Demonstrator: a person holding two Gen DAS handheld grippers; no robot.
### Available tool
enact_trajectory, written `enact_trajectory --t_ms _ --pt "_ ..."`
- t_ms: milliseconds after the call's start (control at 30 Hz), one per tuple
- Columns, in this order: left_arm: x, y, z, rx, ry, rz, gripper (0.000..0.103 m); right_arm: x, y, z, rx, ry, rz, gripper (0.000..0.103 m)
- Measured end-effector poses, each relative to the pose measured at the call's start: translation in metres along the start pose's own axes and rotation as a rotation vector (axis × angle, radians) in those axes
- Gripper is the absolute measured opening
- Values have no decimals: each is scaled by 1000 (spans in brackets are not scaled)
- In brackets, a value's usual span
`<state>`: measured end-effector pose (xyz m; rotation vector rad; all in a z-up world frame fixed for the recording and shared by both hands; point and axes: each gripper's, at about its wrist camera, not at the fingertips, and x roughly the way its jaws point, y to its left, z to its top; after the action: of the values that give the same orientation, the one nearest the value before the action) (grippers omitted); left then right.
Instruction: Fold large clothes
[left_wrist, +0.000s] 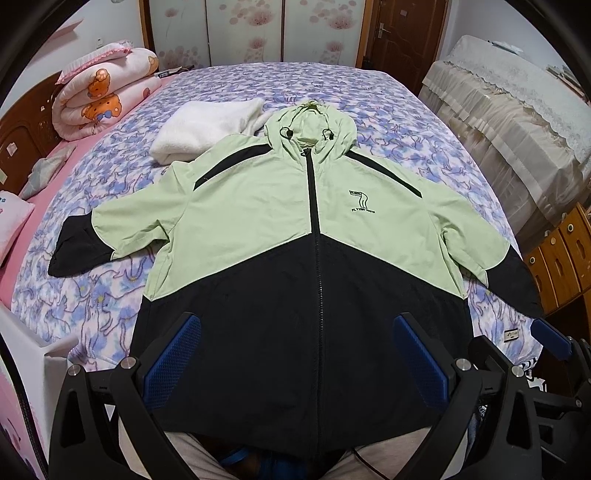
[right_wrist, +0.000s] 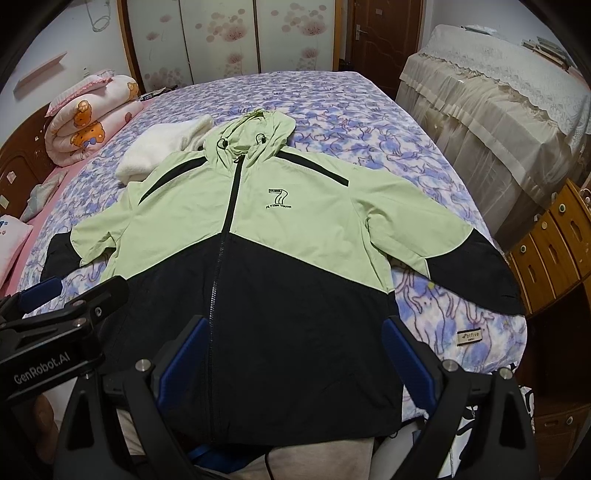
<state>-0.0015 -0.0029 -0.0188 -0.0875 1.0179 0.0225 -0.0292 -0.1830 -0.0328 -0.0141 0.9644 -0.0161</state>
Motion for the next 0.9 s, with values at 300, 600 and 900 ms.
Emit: enact_trajectory --t_ms 300,600,900 --pt "0 0 0 2 1 2 102 3 -1 -2 2 3 1 95" --pt "0 -1 1 4 2 4 102 2 -1 0 3 4 3 95" --pt "-1 0 4 11 1 9 102 6 2 -7 6 8 5 95"
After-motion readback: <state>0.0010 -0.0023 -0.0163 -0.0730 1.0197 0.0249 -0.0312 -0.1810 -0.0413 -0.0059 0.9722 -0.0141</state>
